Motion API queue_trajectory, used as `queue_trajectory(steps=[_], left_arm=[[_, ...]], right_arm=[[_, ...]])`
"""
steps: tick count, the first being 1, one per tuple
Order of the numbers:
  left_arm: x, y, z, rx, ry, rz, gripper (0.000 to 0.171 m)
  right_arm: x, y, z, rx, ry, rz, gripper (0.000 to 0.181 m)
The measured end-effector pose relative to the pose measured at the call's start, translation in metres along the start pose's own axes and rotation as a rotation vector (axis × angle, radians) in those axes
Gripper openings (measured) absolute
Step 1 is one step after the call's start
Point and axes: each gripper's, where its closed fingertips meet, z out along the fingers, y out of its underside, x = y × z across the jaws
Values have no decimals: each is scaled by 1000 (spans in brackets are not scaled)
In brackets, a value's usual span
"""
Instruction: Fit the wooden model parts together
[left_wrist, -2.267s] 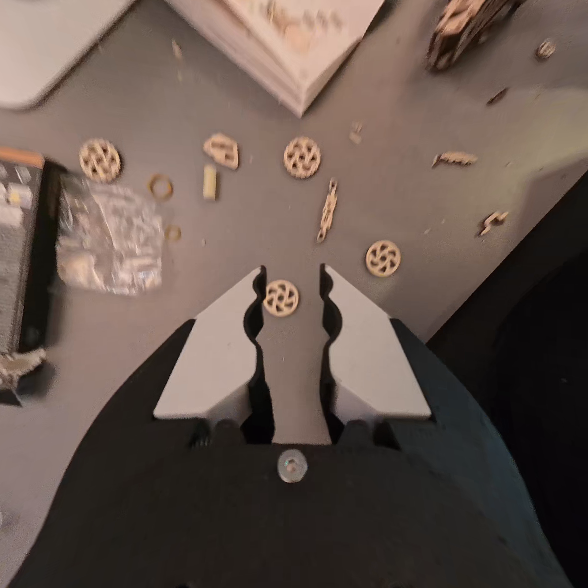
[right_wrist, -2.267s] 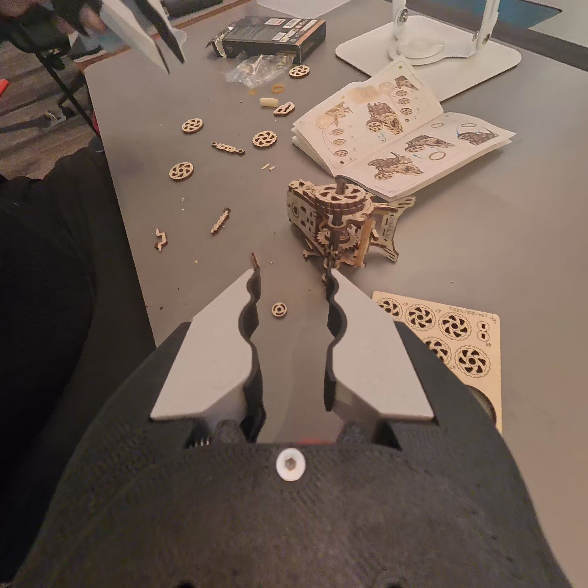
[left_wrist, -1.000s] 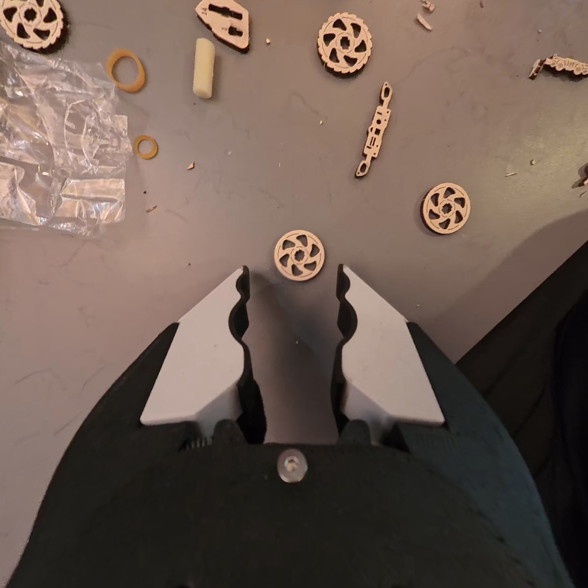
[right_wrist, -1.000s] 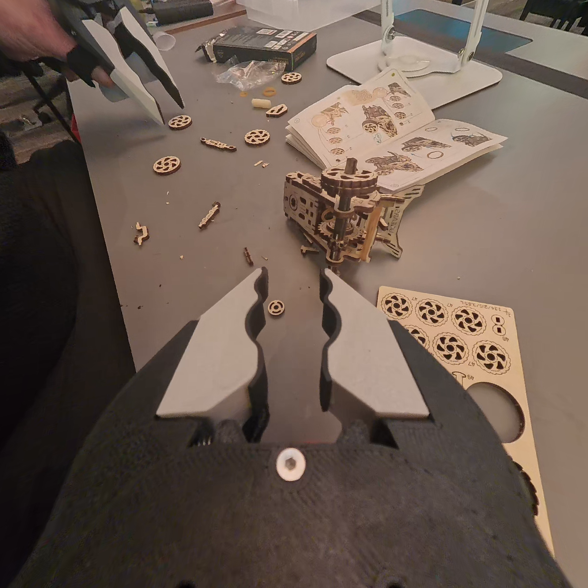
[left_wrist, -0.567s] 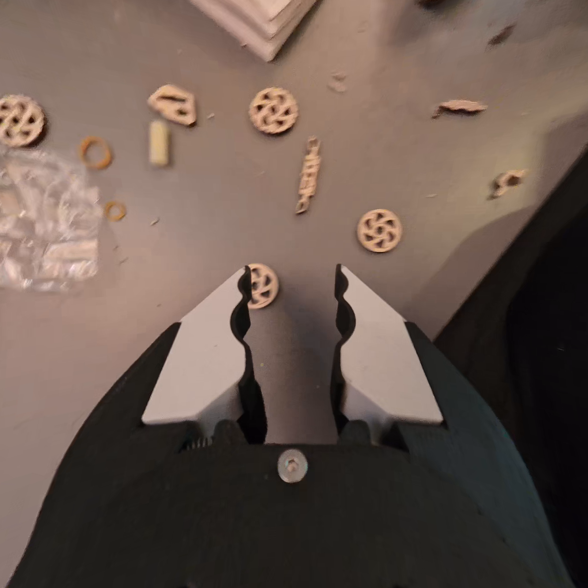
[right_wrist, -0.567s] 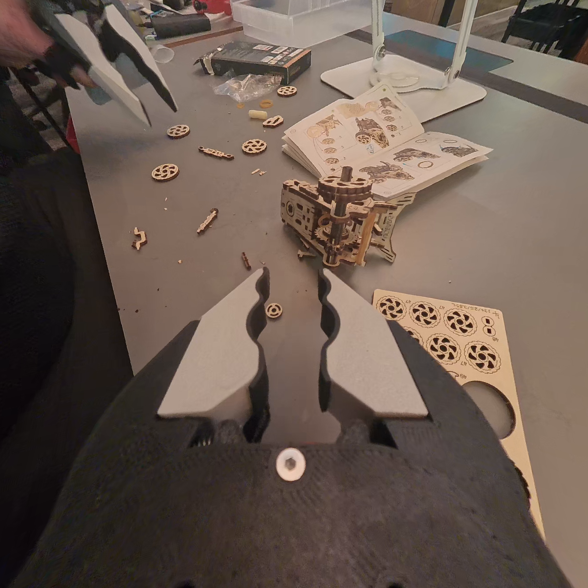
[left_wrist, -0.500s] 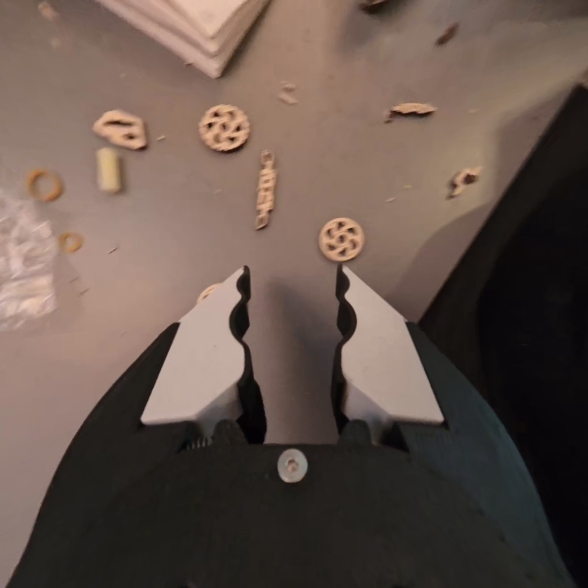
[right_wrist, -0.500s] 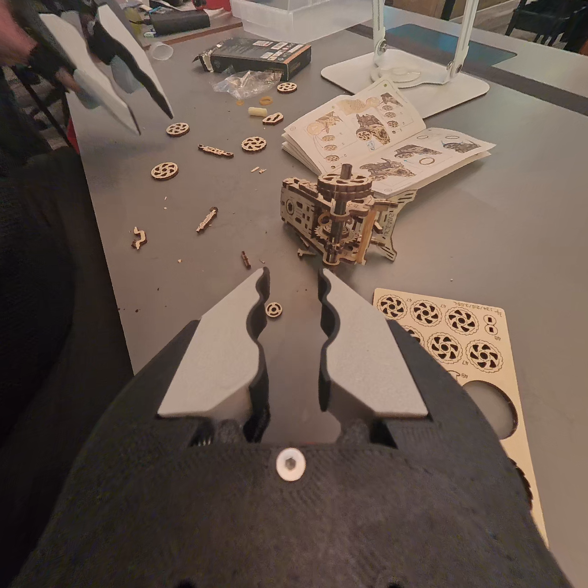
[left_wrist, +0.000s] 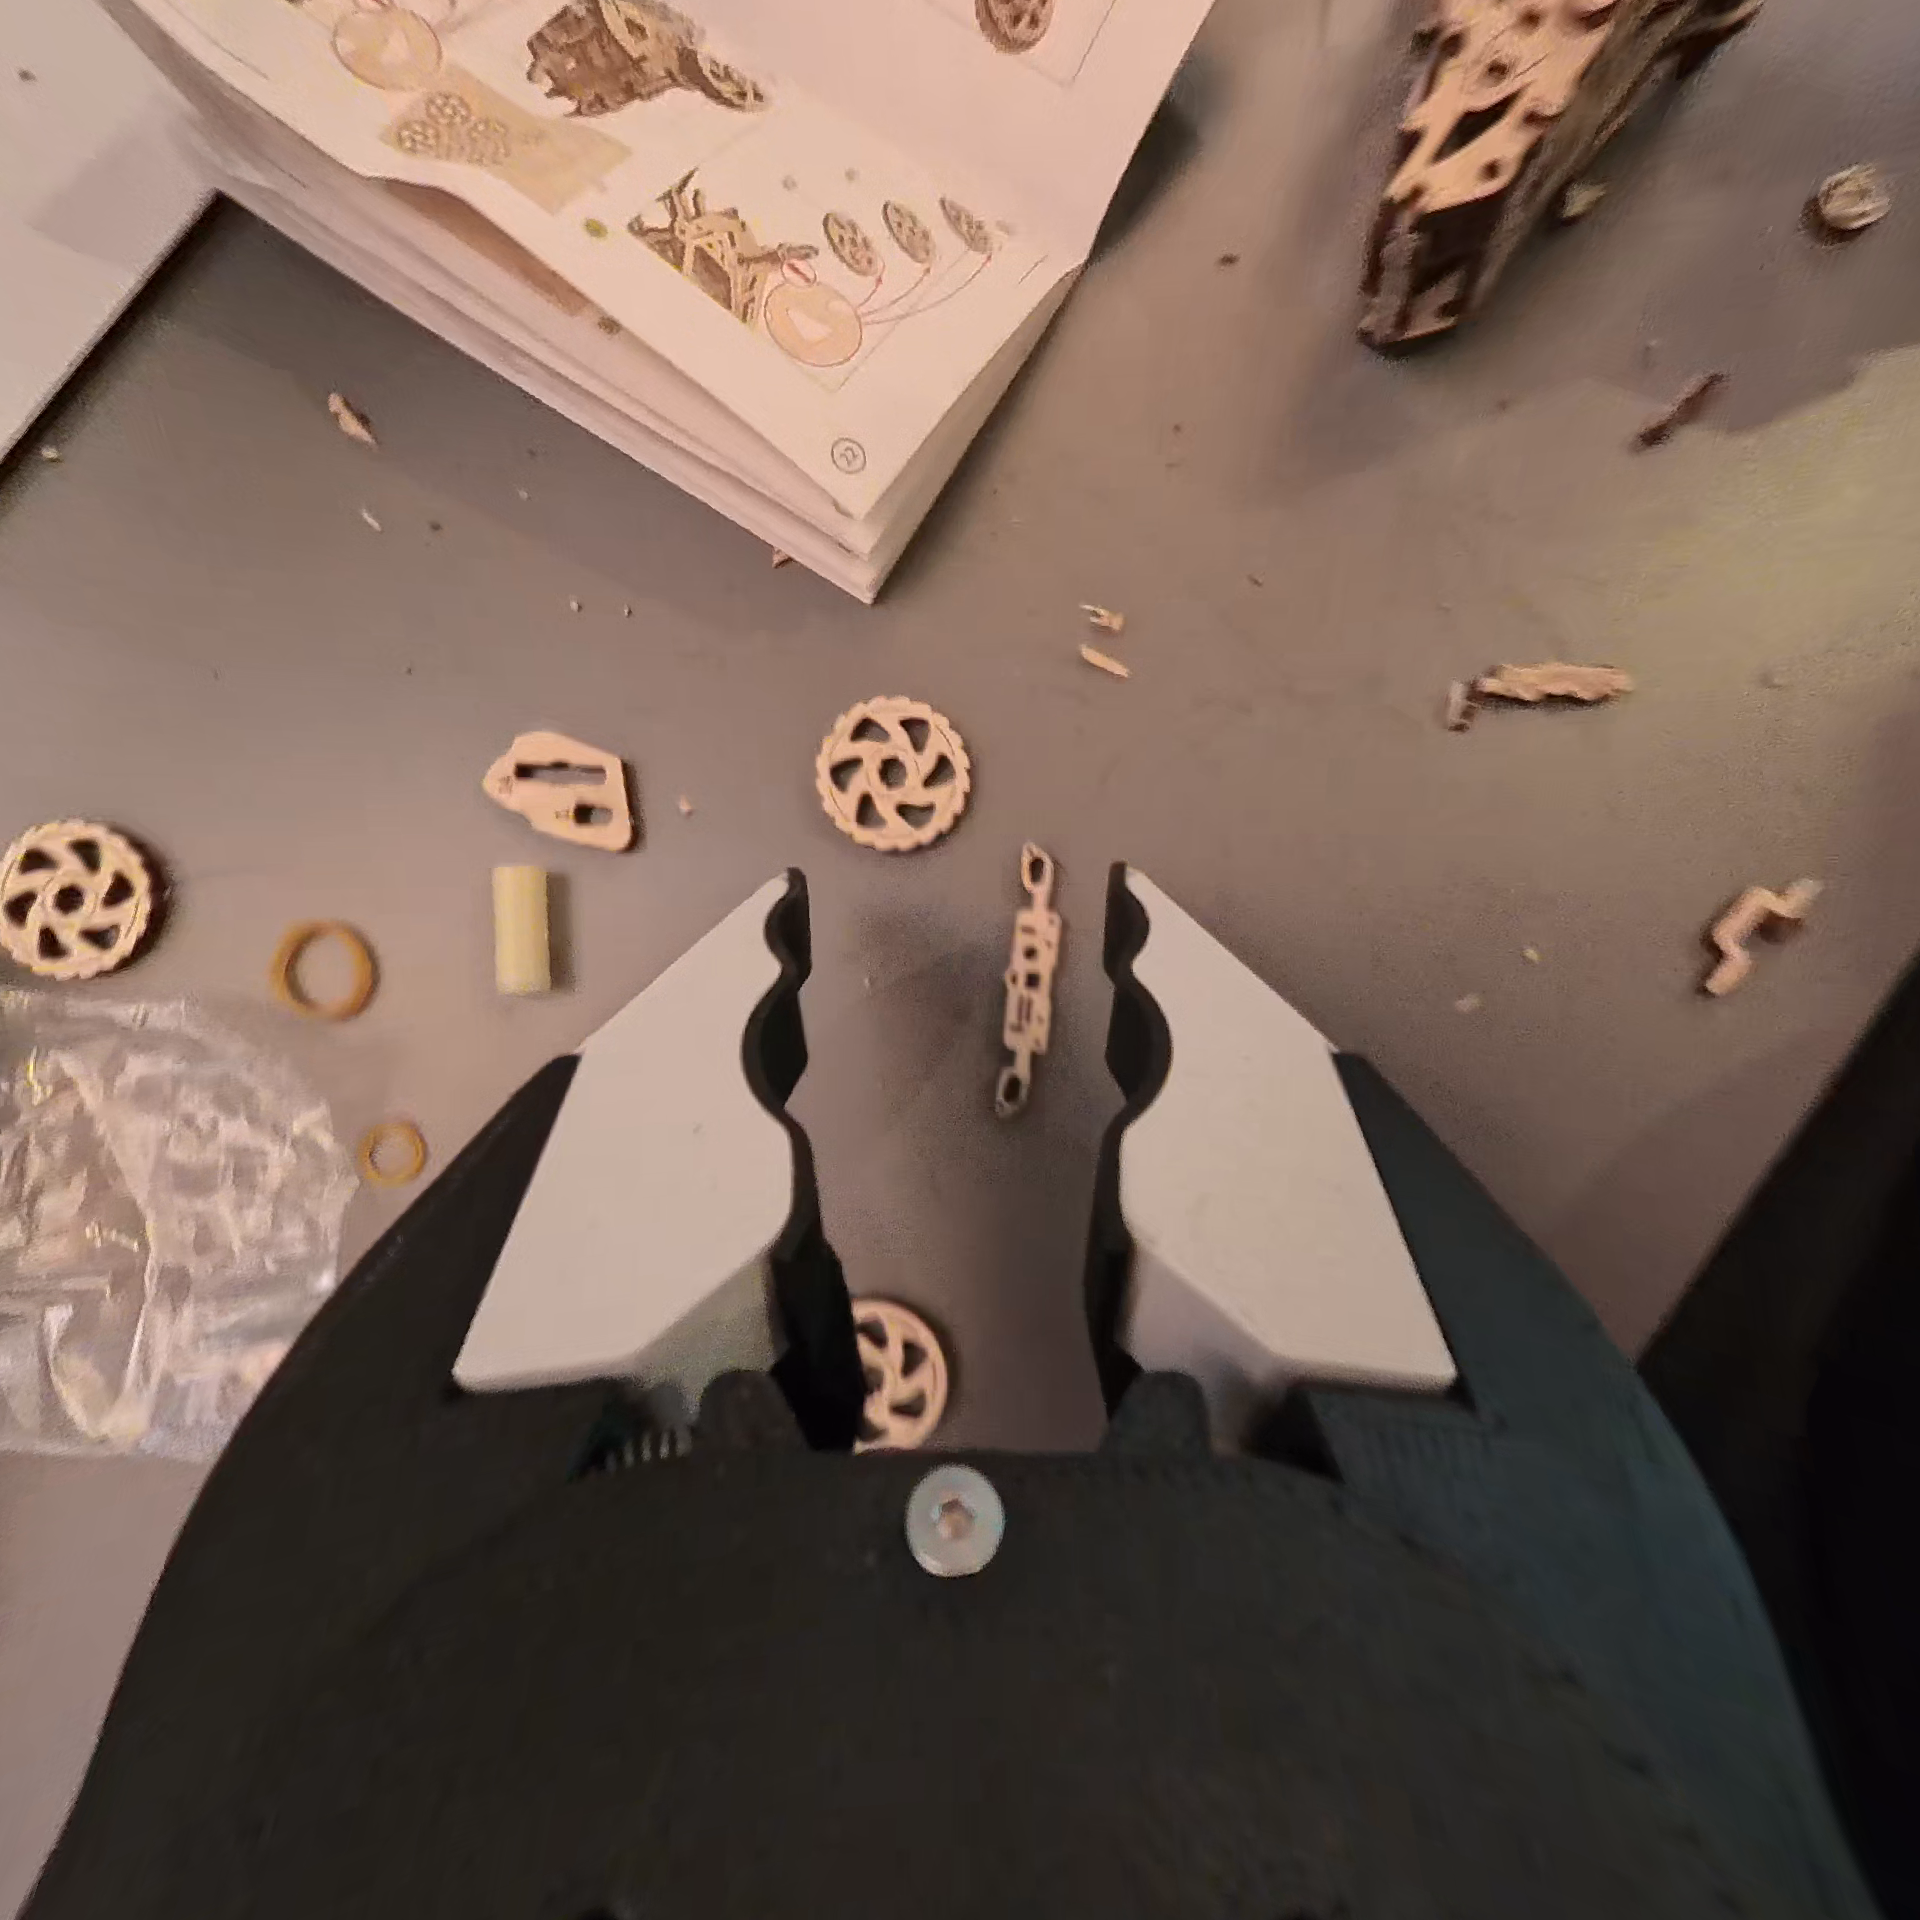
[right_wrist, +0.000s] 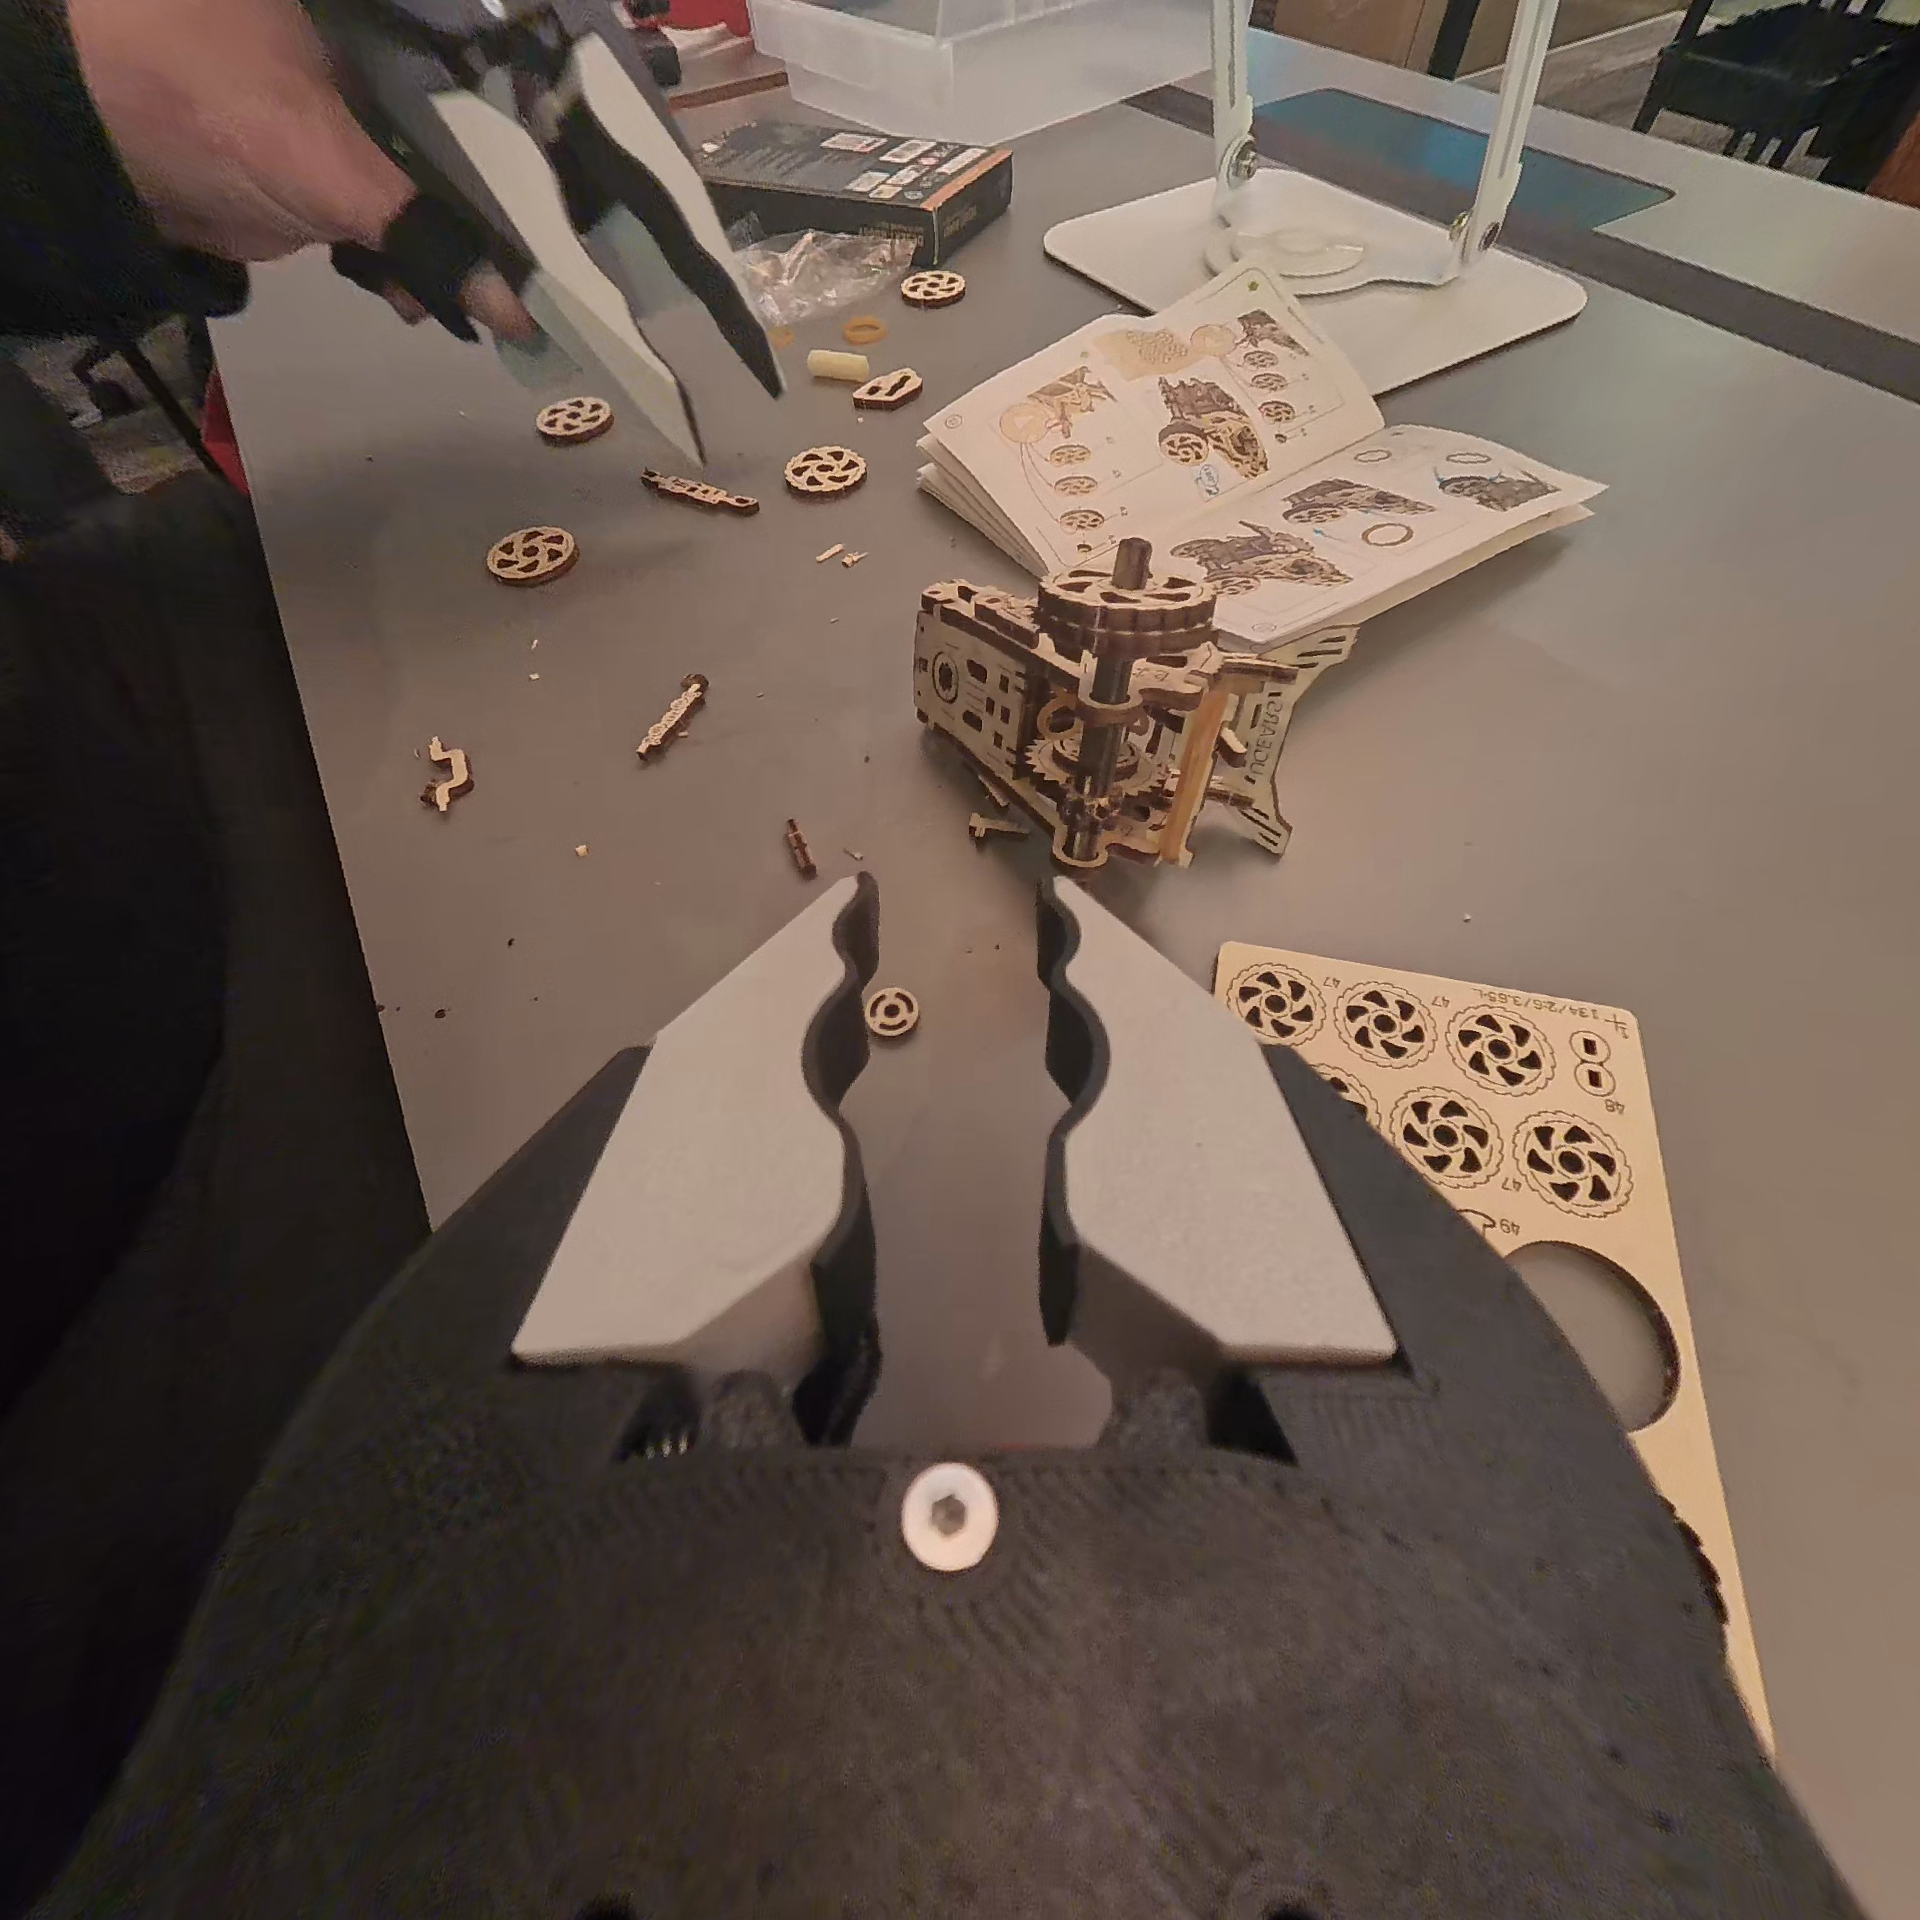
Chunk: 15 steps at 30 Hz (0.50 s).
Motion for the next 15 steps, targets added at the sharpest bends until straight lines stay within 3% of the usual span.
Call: queue_trajectory(steps=[3, 7, 15], left_arm=[[-8, -1, 23, -65, -50, 1, 54], [-13, -10, 28, -12, -72, -56, 30], [-7, -23, 22, 63, -42, -91, 30]], right_arm=[[1, 0, 0, -2, 5, 1, 28], [-1, 1, 1, -8, 1, -6, 28], [1, -3, -2, 20, -7, 20, 29]])
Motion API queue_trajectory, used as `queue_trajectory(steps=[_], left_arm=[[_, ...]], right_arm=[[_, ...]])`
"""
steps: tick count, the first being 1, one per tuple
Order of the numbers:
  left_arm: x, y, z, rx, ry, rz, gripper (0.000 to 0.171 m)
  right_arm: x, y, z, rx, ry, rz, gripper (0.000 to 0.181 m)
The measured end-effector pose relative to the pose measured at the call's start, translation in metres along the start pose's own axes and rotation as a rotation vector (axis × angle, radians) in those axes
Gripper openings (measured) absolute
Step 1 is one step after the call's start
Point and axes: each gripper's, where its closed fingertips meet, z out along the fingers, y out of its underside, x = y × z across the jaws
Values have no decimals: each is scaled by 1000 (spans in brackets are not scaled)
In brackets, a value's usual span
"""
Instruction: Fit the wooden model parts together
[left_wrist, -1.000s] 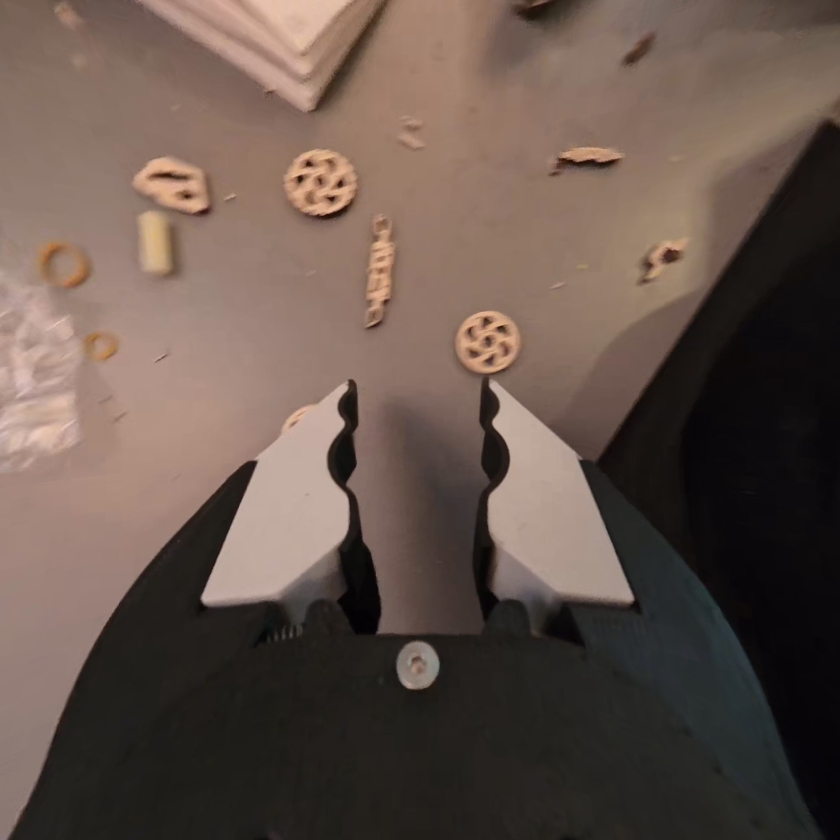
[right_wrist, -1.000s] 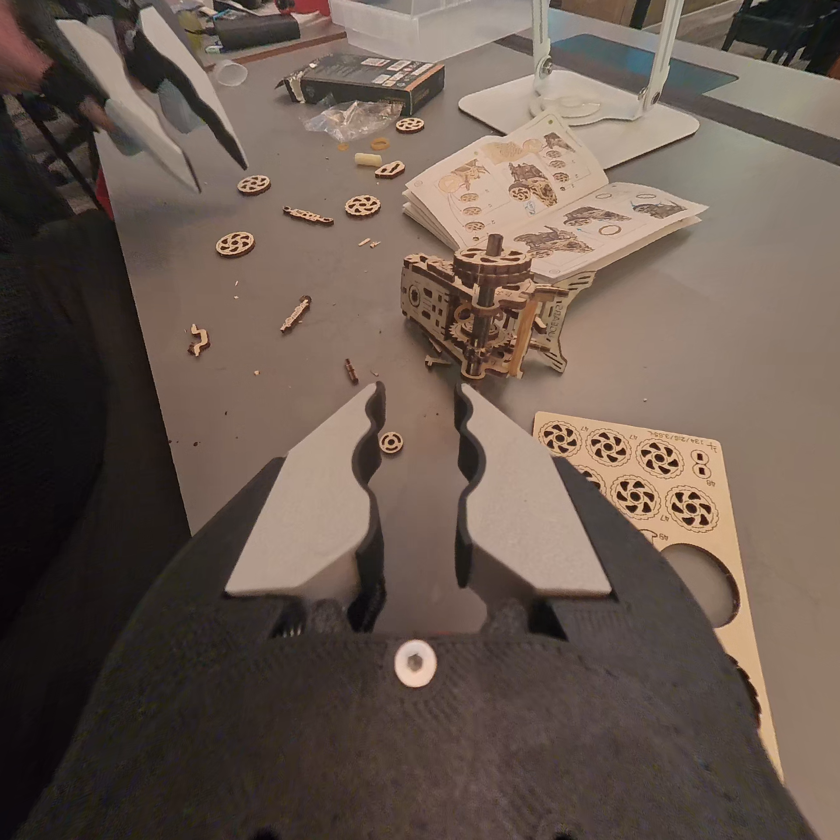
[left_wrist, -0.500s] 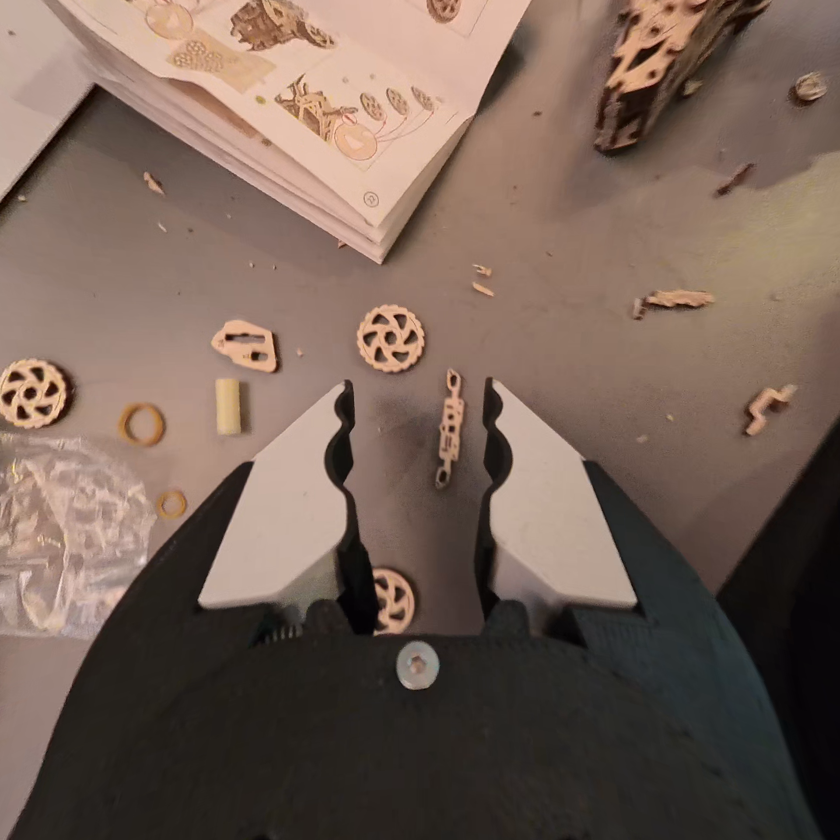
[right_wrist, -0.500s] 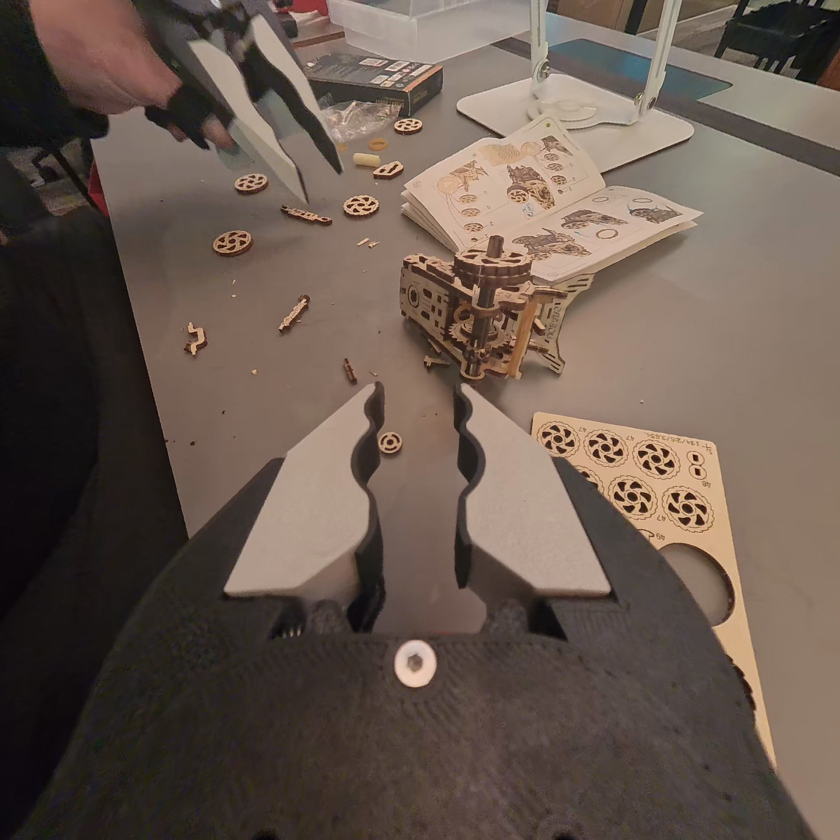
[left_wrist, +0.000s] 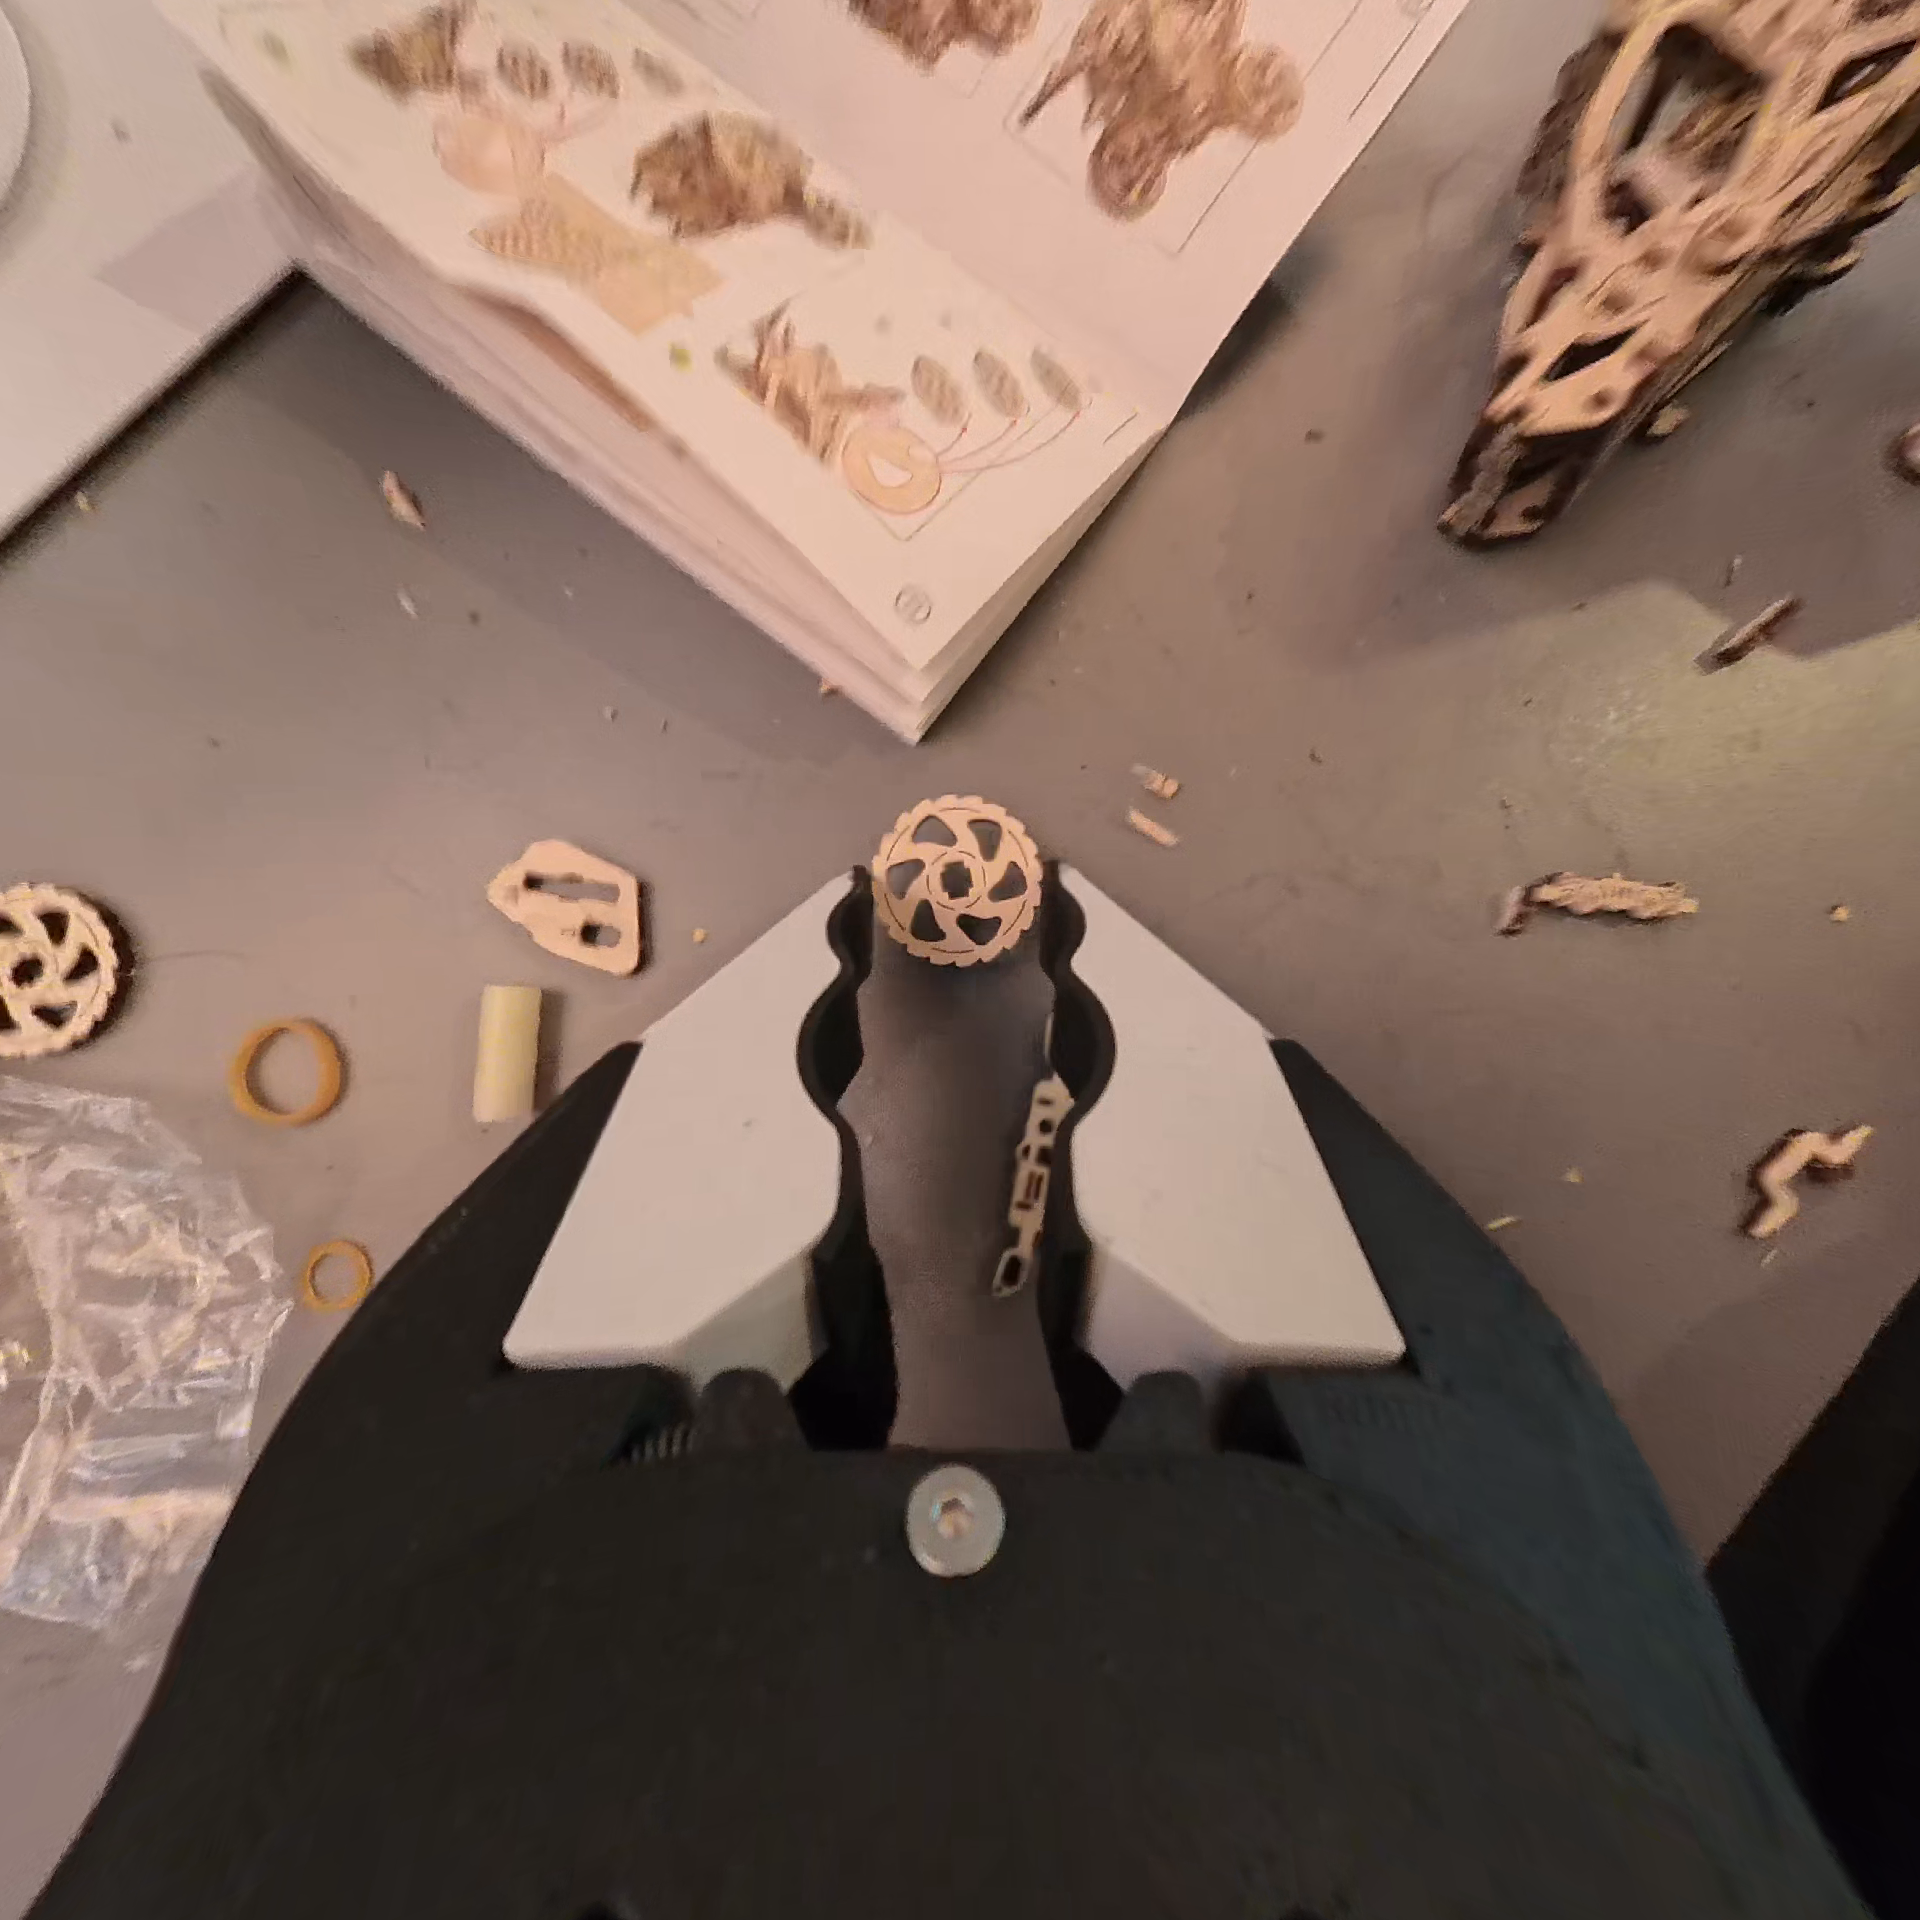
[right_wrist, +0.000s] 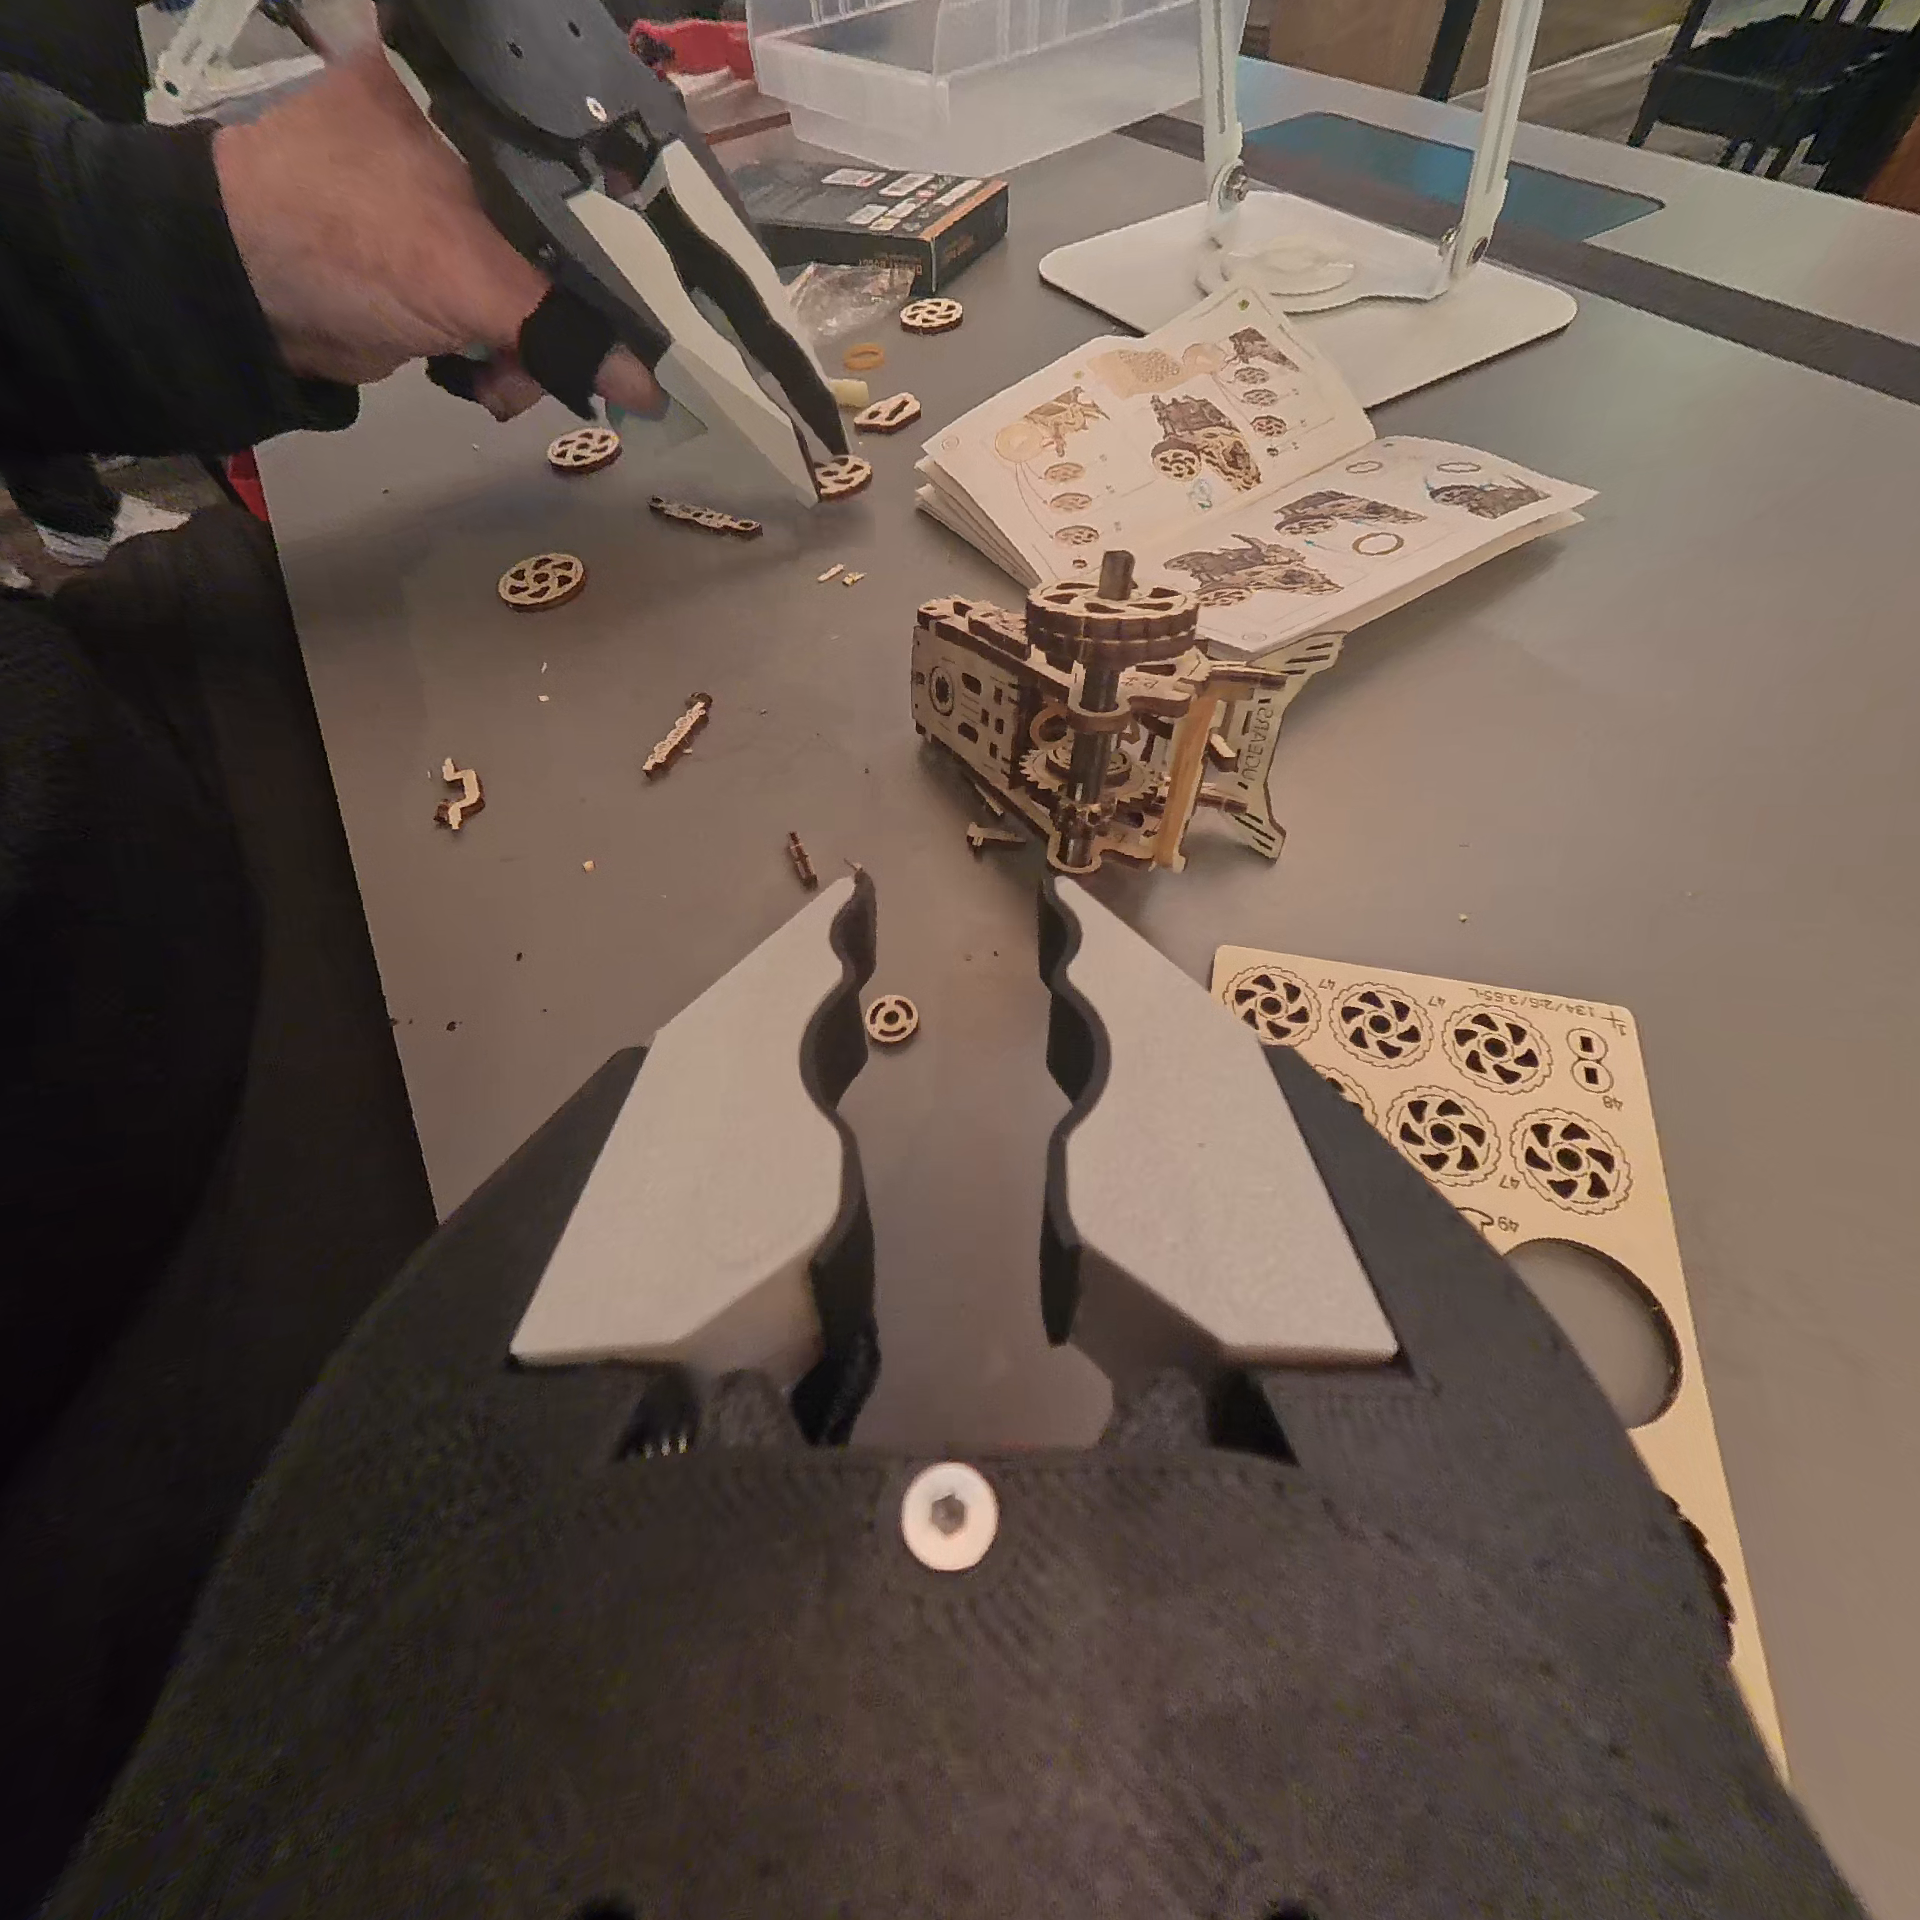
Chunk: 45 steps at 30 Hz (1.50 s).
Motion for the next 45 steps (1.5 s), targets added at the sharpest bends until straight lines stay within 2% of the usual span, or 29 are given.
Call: queue_trajectory(steps=[3, 8, 13, 19, 40, 45], left_arm=[[24, -34, -10, 75, 64, 69, 29], [100, -110, -21, 218, 269, 233, 30], [148, -147, -3, 219, 366, 369, 29], [157, -146, 15, 150, 409, 382, 29], [155, -146, 23, 115, 457, 357, 29], [152, -145, 21, 116, 455, 348, 29]], right_arm=[[4, -3, -3, 27, 14, 22, 30], [14, -10, -10, 86, 2, 115, 32], [14, -13, -13, 114, 1, 116, 32], [13, -15, -15, 127, 1, 103, 32], [13, -16, -16, 137, 8, 101, 32], [17, -21, -17, 171, 16, 130, 39]])
